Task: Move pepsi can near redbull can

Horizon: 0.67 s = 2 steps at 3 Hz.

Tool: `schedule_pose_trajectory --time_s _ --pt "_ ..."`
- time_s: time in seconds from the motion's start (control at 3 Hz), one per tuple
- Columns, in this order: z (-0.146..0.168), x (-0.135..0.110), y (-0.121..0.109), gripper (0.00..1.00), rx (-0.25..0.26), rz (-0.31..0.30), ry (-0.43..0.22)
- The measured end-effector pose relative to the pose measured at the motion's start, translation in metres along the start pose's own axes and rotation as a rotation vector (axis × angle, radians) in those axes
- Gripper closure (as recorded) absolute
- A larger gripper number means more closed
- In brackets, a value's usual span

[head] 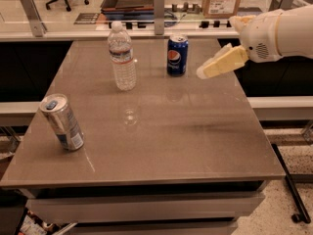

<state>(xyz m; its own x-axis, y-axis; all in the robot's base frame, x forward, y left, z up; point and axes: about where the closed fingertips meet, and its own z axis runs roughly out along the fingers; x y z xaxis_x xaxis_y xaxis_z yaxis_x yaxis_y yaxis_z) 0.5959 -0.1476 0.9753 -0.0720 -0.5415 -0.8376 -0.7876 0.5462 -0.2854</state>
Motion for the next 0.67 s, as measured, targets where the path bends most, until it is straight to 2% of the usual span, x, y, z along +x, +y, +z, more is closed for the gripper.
schedule_pose_trajectory --time_s 0.33,0.67 --pt "0.029 0.007 -0.011 0.0 -0.01 0.042 -0.078" --pt "0.054 0.017 -0.029 0.0 -0.003 0.093 -0.118"
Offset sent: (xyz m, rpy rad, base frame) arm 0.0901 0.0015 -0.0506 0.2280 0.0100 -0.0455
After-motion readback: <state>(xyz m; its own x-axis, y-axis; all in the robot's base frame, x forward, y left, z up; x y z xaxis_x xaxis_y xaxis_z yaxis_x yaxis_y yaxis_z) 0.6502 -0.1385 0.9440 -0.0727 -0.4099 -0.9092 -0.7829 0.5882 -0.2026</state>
